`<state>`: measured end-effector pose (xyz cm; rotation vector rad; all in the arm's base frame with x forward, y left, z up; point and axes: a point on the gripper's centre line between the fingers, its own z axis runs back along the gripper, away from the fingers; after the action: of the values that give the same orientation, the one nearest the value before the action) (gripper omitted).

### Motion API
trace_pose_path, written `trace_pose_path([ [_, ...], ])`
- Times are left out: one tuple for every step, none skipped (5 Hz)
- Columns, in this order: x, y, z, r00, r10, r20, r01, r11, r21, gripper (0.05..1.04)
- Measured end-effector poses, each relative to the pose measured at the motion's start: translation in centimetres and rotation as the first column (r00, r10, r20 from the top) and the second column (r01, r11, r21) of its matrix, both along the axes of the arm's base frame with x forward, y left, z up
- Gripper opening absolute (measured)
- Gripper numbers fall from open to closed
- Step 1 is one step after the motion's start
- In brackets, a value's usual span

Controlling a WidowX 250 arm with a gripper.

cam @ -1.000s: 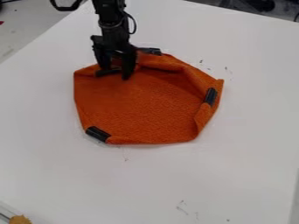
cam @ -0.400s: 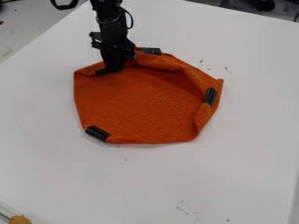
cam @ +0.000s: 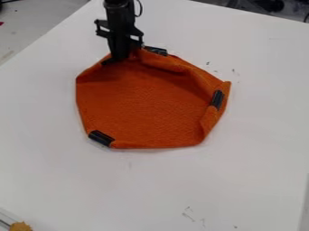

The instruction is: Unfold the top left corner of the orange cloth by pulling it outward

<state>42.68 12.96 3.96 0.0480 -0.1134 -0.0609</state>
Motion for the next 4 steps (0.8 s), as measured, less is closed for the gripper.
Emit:
trace_pose_path([
  [1.0,1.1,0.4,0.999,0.02,0.043,-0.019,1.0,-0.016,0.067],
  [0.7,3.4,-1.0,0.995,0.099,0.031,-0.098,0.995,-0.036,0.067],
  [0.7,5.0,-2.4,0.984,0.171,0.037,-0.168,0.982,-0.085,0.067],
  [0.8,6.2,-2.6,0.967,0.239,0.086,-0.229,0.967,-0.112,0.067],
])
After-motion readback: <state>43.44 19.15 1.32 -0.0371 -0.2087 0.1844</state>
